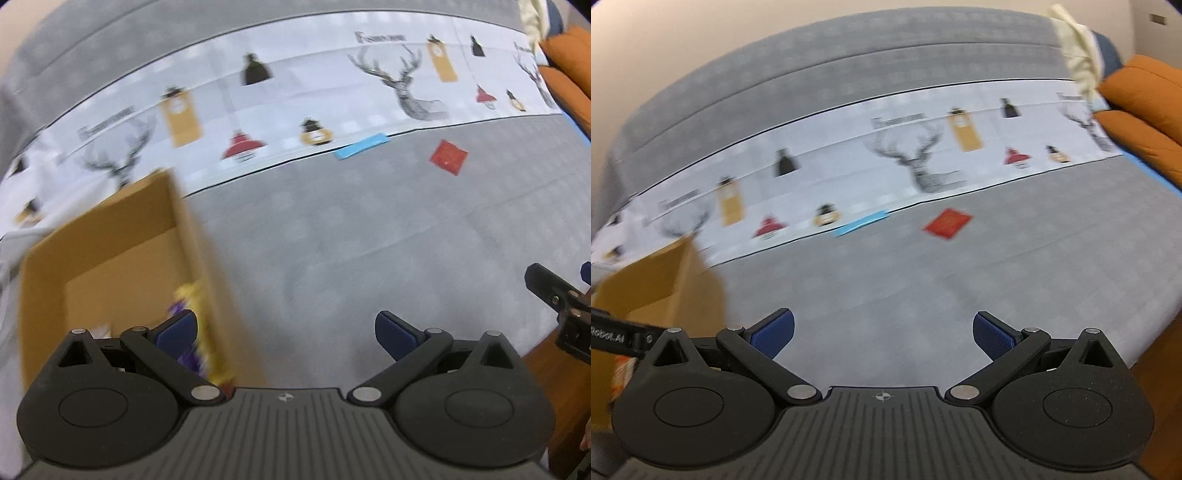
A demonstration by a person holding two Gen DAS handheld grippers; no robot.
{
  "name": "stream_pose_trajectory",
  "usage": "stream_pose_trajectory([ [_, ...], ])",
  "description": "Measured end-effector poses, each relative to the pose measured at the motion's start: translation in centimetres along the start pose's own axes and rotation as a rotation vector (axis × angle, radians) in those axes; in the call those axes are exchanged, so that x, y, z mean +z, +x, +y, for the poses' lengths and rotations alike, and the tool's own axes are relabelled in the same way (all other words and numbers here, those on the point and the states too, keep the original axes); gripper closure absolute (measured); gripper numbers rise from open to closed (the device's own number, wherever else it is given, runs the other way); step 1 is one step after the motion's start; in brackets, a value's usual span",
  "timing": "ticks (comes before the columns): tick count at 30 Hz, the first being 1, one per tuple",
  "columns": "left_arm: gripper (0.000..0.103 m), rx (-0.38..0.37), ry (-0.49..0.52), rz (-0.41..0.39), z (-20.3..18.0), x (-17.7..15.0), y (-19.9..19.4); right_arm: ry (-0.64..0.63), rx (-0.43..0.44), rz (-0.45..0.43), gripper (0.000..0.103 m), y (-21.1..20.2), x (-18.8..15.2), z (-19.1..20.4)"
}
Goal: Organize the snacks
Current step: 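Move both tools toward the blue stick and red packet on the bed, then grasp the blue stick with the left tool while the right tool grasps the red packet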
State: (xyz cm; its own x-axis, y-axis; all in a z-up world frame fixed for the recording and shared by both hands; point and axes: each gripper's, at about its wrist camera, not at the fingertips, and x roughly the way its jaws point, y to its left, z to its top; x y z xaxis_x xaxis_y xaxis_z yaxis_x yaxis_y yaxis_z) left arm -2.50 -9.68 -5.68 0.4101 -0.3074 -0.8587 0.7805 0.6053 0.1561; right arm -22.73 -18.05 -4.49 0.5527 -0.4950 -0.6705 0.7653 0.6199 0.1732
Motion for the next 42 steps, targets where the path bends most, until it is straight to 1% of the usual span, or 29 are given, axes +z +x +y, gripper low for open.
stream_pose_trajectory([
  [2, 0.001, -0.009, 0.017, 0.005, -1.3, 2.5, 2.4, 0.018, -0.026, 0.000, 0.000, 1.9, 0.8, -1.1],
  [5, 0.001, -0.016, 0.034, -0.019, -3.3, 6.0, 6.5, 0.051, -0.056, 0.003, 0.000, 5.8, 2.4, -2.8],
  [7, 0.001, -0.030, 0.045, -0.027, -4.5, 8.2, 9.6, 0.096, -0.072, 0.021, 0.000, 8.5, 3.5, -3.8],
  [9, 0.001, -0.032, 0.057, -0.038, -5.5, 10.5, 12.8, 0.157, -0.088, 0.049, 0.000, 12.1, 4.7, -4.9],
  [12, 0.001, -0.038, 0.094, -0.067, -6.6, 13.7, 17.2, 0.223, -0.137, 0.076, 0.000, 17.4, 6.2, -6.3],
  [14, 0.001, -0.037, 0.096, -0.075, -6.8, 15.5, 20.0, 0.233, -0.167, 0.094, 0.000, 20.7, 7.4, -6.8],
  [17, 0.001, -0.080, 0.071, -0.060, -6.7, 17.8, 23.5, 0.199, -0.199, 0.108, 0.000, 25.6, 9.3, -7.0],
  [21, 0.001, -0.088, 0.049, -0.060, -6.6, 19.7, 26.7, 0.152, -0.205, 0.132, 0.000, 30.9, 11.0, -6.6],
  [24, 0.001, -0.099, 0.053, -0.046, -6.5, 20.6, 28.7, 0.152, -0.212, 0.159, 0.000, 33.8, 11.4, -6.7],
  [26, 0.000, -0.104, 0.067, -0.043, -6.6, 21.0, 29.7, 0.157, -0.224, 0.175, 0.000, 35.2, 11.3, -6.8],
  [27, 0.000, -0.120, 0.061, -0.055, -6.5, 21.2, 29.9, 0.130, -0.251, 0.143, 0.000, 35.6, 11.2, -6.4],
  [29, 0.000, -0.136, 0.050, -0.060, -6.4, 21.6, 30.3, 0.086, -0.271, 0.138, 0.000, 36.3, 11.0, -6.0],
  [31, 0.000, -0.140, 0.051, -0.068, -6.5, 21.8, 30.5, 0.047, -0.292, 0.115, 0.000, 36.9, 10.7, -5.6],
  [33, 0.000, -0.140, 0.048, -0.081, -6.7, 21.8, 30.5, 0.041, -0.296, 0.085, 0.000, 37.1, 10.4, -5.6],
  [35, 0.000, -0.140, 0.048, -0.089, -6.7, 21.8, 30.5, 0.044, -0.297, 0.073, 0.000, 37.2, 10.3, -5.6],
  [42, 0.000, -0.140, 0.042, -0.092, -6.8, 21.7, 30.6, 0.039, -0.301, 0.054, 0.000, 37.1, 10.1, -5.5],
])
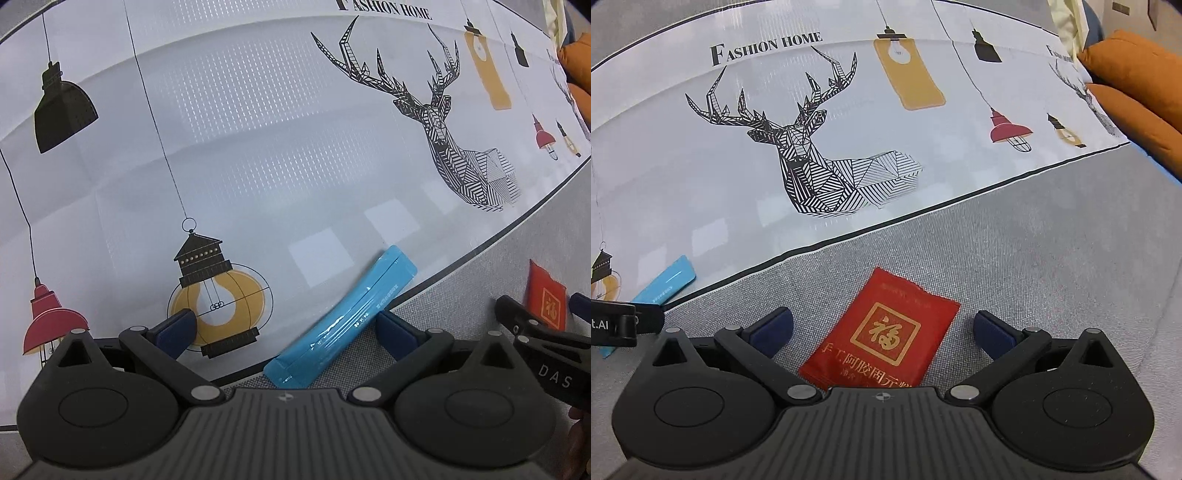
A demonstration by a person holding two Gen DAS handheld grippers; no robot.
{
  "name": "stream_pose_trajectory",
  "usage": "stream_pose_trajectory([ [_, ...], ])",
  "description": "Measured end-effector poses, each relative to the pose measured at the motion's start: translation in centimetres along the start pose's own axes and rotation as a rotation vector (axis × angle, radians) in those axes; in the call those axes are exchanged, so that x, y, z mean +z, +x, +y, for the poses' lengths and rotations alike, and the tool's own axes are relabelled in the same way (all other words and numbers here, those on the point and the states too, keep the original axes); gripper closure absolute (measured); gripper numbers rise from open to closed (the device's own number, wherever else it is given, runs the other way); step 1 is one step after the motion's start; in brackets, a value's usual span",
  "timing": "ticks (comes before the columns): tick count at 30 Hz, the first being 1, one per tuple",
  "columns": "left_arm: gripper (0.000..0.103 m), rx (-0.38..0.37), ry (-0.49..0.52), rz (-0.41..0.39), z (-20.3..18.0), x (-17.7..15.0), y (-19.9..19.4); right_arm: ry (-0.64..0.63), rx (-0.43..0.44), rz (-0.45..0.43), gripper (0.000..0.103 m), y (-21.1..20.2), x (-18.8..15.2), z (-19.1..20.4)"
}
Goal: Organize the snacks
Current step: 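Grasp the blue stick with the left tool while the right tool grasps the red packet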
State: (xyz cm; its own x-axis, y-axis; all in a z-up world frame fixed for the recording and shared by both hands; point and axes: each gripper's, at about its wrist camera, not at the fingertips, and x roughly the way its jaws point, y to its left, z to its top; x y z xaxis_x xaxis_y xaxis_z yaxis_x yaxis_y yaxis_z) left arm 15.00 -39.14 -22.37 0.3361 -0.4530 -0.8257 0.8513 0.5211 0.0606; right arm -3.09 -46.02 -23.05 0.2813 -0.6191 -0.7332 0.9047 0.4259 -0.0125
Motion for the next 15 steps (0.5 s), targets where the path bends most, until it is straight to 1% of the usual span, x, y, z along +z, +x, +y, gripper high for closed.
stream_pose_trajectory([
  [5, 0.000, 0.002, -0.007, 0.003, 0.1, -0.1, -0.1, -0.001, 0.001, -0.007, 0.000, -0.1, -0.1, 0.0],
  [7, 0.009, -0.004, -0.020, 0.011, 0.1, 0.0, -0.4, -0.004, 0.003, -0.005, 0.001, -0.2, -0.1, -0.1],
  [8, 0.030, -0.018, -0.020, 0.001, -0.1, 0.0, -0.8, -0.007, 0.007, 0.006, 0.004, -0.3, 0.0, -0.2],
  [9, 0.060, -0.029, -0.007, -0.014, -0.3, 0.1, -1.3, 0.002, 0.006, 0.006, 0.023, -0.7, 0.0, -0.3],
  [10, 0.074, -0.038, 0.008, -0.014, -0.5, 0.2, -1.6, 0.002, 0.010, -0.012, 0.049, -1.3, 0.0, -0.3],
  [11, 0.085, -0.039, 0.014, -0.006, -0.7, 0.2, -1.7, -0.019, 0.025, -0.026, 0.051, -1.7, 0.0, -0.2],
  [12, 0.085, -0.043, 0.010, 0.002, -0.7, 0.3, -1.7, -0.041, 0.044, -0.024, 0.053, -1.9, 0.0, -0.1],
  [15, 0.088, -0.056, 0.000, 0.009, -0.6, -0.1, -2.1, -0.084, 0.051, -0.045, 0.056, -2.1, -0.5, 0.1],
])
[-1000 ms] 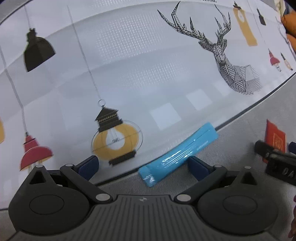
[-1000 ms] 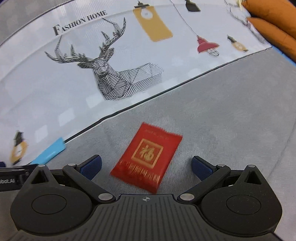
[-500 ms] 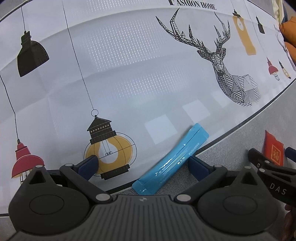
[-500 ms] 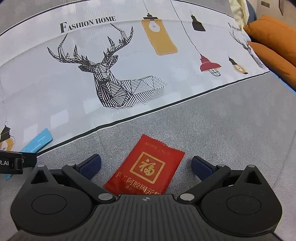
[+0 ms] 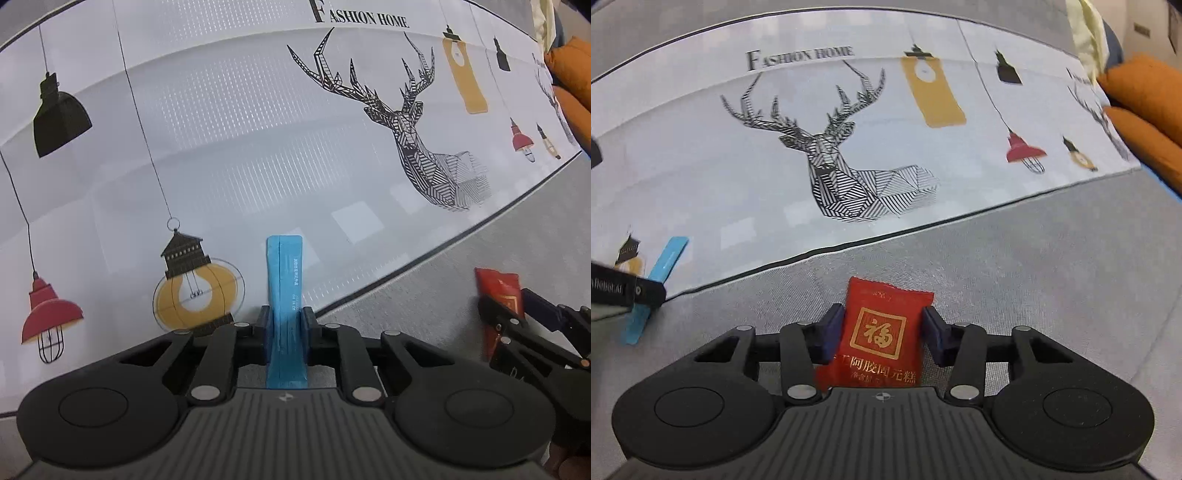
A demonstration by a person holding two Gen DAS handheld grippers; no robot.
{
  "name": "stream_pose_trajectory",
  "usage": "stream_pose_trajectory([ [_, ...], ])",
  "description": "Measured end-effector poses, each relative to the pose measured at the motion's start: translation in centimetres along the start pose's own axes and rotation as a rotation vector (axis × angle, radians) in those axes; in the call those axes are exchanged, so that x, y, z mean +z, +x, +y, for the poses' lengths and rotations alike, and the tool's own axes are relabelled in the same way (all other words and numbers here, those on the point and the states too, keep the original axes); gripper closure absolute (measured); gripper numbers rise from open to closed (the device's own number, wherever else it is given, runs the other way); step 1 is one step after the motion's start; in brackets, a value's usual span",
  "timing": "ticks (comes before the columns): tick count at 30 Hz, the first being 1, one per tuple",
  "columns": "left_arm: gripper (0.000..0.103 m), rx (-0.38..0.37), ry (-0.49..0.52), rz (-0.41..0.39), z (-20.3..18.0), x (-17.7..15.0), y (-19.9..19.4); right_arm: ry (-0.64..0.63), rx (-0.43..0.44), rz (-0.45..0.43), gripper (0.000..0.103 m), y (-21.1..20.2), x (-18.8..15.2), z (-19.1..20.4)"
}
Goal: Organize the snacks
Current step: 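Grasp the blue stick with the left tool while the right tool grasps the red packet, then carry the blue stick and red packet over the cardboard box with both tools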
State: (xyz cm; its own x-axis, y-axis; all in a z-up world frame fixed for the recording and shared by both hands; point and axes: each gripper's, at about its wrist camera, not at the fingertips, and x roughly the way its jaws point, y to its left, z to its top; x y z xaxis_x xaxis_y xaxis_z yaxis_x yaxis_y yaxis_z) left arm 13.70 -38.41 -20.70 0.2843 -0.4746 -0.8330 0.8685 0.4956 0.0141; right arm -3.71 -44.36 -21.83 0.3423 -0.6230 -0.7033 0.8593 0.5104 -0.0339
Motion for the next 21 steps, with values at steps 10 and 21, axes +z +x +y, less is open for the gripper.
stream_pose_trajectory([
  [10, 0.088, -0.060, -0.038, -0.071, 0.8, -4.1, -8.0, 0.074, 0.107, -0.064, 0.058, -5.6, -0.8, -1.0],
  [21, 0.088, -0.082, -0.069, -0.133, 0.1, -12.4, -22.7, 0.100, 0.227, -0.166, 0.058, -19.6, -2.9, -1.1],
])
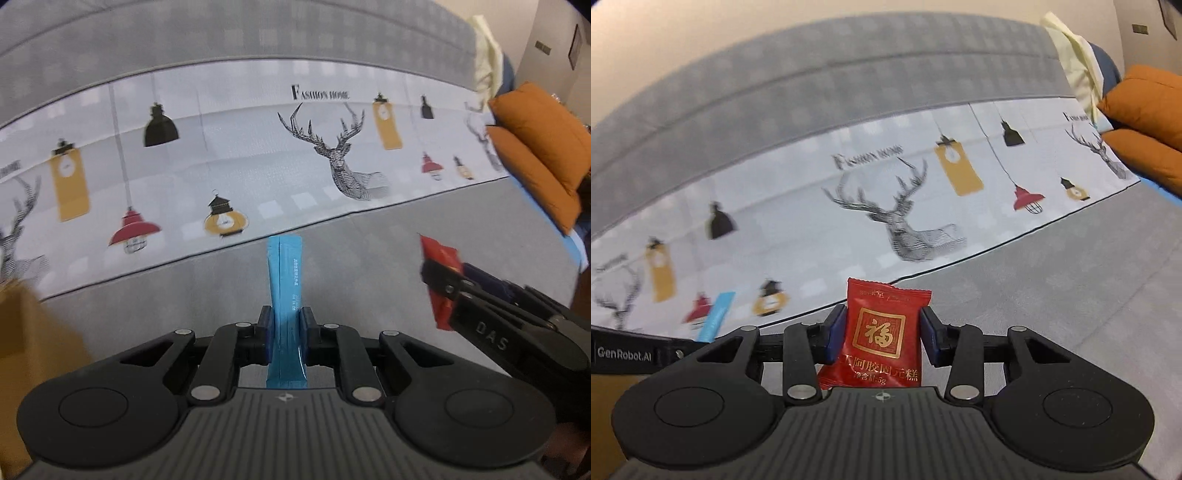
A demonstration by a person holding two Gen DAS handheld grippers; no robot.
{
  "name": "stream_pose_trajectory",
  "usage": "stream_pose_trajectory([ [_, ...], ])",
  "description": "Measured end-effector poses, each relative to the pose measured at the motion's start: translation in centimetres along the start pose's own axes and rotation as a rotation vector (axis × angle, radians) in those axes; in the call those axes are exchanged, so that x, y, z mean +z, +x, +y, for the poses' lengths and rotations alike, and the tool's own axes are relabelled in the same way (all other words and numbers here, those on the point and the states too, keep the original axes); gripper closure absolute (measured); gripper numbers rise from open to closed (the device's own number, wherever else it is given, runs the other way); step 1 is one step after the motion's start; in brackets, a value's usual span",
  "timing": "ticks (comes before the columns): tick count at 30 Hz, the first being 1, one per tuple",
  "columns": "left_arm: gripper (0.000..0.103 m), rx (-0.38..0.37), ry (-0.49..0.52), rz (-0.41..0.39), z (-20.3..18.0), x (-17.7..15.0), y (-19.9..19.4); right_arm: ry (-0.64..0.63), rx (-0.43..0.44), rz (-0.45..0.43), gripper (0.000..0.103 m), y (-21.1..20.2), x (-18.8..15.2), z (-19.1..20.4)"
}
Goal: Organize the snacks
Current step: 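Carry the blue stick and red packet over the cardboard box with both tools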
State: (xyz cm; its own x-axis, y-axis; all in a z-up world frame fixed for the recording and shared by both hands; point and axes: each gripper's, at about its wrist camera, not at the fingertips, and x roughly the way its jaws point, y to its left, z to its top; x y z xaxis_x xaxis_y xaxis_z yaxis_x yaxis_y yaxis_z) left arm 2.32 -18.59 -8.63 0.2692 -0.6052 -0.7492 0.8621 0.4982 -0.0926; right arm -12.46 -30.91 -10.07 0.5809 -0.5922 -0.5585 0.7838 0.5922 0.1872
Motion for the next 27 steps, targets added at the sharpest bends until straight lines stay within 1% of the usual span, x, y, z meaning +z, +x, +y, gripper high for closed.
stream_pose_trajectory([
  [3, 0.088, 0.023, -0.020, -0.003, 0.3, -2.0, -4.4, -0.031, 0.045, -0.008, 0.058, -4.1, -0.4, 1.4],
  [8, 0.088, 0.098, -0.067, -0.030, 1.8, -5.5, -11.4, -0.075, 0.139, 0.012, 0.058, -10.7, -1.5, 3.9],
  [11, 0.088, 0.147, -0.096, -0.049, 3.1, -7.6, -15.4, -0.104, 0.203, 0.031, 0.058, -14.7, -2.6, 6.2],
  [17, 0.088, 0.234, -0.146, -0.055, 5.5, -12.1, -22.4, -0.160, 0.311, 0.080, 0.058, -21.1, -4.7, 10.3],
  [21, 0.088, 0.284, -0.180, -0.080, 6.6, -15.4, -26.8, -0.202, 0.368, 0.087, 0.058, -25.1, -6.0, 12.6],
  [23, 0.088, 0.298, -0.202, -0.097, 7.1, -17.0, -28.9, -0.218, 0.387, 0.091, 0.058, -26.6, -6.6, 13.6],
  [27, 0.088, 0.295, -0.239, -0.128, 7.8, -19.4, -32.3, -0.247, 0.417, 0.110, 0.058, -29.2, -7.9, 15.7],
])
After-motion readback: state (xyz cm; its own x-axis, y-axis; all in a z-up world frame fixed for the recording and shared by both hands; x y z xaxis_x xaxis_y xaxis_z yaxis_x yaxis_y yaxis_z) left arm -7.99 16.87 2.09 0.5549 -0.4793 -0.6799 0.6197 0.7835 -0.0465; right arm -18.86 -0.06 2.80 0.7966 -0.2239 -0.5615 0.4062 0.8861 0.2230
